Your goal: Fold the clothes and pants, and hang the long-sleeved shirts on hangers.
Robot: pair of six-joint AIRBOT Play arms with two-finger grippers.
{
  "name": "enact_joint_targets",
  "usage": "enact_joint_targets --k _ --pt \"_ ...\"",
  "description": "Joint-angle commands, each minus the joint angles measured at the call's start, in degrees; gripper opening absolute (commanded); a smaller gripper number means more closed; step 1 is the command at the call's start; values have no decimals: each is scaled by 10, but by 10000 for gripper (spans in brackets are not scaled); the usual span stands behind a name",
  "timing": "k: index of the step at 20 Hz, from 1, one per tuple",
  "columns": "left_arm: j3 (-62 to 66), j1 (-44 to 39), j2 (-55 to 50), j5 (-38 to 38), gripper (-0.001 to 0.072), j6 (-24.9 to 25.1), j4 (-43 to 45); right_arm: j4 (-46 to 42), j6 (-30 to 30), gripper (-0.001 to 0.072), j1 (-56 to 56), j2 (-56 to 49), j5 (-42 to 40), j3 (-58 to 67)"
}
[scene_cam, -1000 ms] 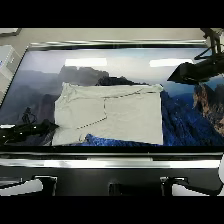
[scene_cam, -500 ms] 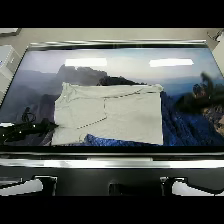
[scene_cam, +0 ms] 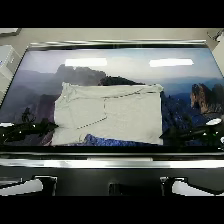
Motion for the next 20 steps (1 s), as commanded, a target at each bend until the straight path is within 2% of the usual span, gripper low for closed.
enact_joint_targets --k 1,6,9,10,12,13,14,17,20 --pt "1 0 0 0 20 -7 -1 -3 -15 598 -2 0 -53 -28" --pt "1 0 0 0 19 -10 -1 -3 -12 585 3 0 -70 -29" --pt "1 0 0 0 20 -10 -1 -8 5 572 47 0 -102 -36" --pt "1 0 0 -1 19 -10 -1 -8 13 499 61 0 -114 -37" --pt "1 0 0 0 20 -10 -1 -8 13 289 79 0 -129 -36" --pt "1 0 0 0 20 -10 -1 -3 13 145 81 0 -132 -36" --pt "1 0 0 0 20 -10 -1 6 13 59 80 0 -131 -36" --pt "7 0 0 -7 18 -11 -1 54 -4 39 81 14 -118 -36" --pt "56 -22 11 -28 17 -15 -3 141 -39 36 90 68 -110 -12"
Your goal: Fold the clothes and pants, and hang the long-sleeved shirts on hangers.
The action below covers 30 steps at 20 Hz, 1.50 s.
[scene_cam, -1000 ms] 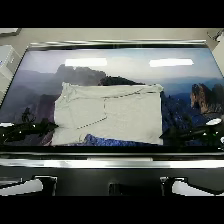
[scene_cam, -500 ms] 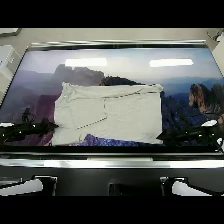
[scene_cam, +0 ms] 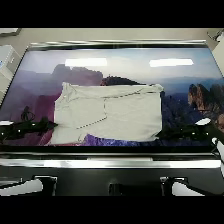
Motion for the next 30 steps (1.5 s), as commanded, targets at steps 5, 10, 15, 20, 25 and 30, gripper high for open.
enact_joint_targets --k 5,10,15,20,25,30 --pt "254 -118 21 29 16 -66 -3 -108 155 35 155 75 -118 250" --pt "528 -190 20 152 15 -192 104 -372 382 35 217 2 -186 559" --pt "776 -198 22 99 15 -240 191 -378 367 35 217 -8 -136 773" --pt "794 -198 155 28 15 -291 273 -373 325 35 217 125 -28 811" --pt "756 -198 318 -48 15 -372 391 -373 332 34 217 271 42 811" --pt "749 -198 319 -81 15 -417 406 -372 380 34 217 244 76 811"
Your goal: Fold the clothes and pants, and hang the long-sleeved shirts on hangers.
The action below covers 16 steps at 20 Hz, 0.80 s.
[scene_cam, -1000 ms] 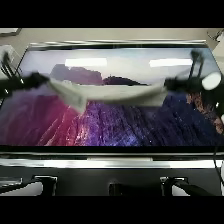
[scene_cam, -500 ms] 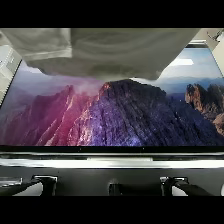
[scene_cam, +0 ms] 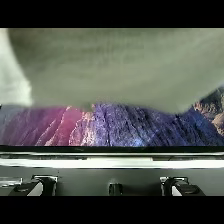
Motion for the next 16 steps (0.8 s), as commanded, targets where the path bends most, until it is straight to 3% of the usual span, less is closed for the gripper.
enact_joint_targets --k 1,4,8,13,16 --pt "-14 -1 -15 -50 15 -28 24 1 20 34 0 -42 61 0" --pt "-66 -6 -112 -72 17 -1 19 41 8 36 0 -151 102 -29" --pt "-133 -22 -305 -38 18 40 8 74 -38 35 0 -320 87 -78" --pt "-125 -23 -571 69 18 68 -76 73 -62 35 0 -529 -10 -80" --pt "-77 -23 -676 120 17 67 -105 71 -61 36 0 -611 -87 -80"
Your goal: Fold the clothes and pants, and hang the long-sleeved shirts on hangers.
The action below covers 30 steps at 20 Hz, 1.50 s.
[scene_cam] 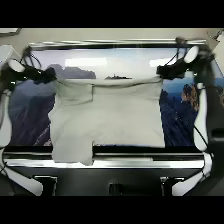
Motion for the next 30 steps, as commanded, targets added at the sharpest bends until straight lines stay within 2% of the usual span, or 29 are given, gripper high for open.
enact_joint_targets --k 1,5,7,11,14,17,21,24,28,30 --pt "48 -2 -130 67 17 9 -50 3 -6 36 0 -103 -99 -2" --pt "103 -4 -159 64 17 9 -59 2 6 36 0 -120 -150 3" --pt "104 -1 -140 12 17 4 -59 1 16 36 0 -119 -101 16" --pt "104 8 -90 -149 17 -13 -48 -2 26 35 0 -99 2 18" --pt "104 11 -73 -241 17 -32 34 -41 49 36 0 -89 56 18" --pt "97 14 -75 -303 17 -31 72 -47 49 36 0 -90 104 18" --pt "95 12 -74 -314 18 -32 88 -60 50 36 0 -90 142 18" --pt "95 -2 -74 -315 17 -32 89 -59 57 36 0 -94 133 17" --pt "95 -24 -74 -321 17 -83 124 -58 71 37 0 -109 149 17" --pt "95 -34 -75 -329 17 -85 149 -55 73 37 0 -117 159 17"
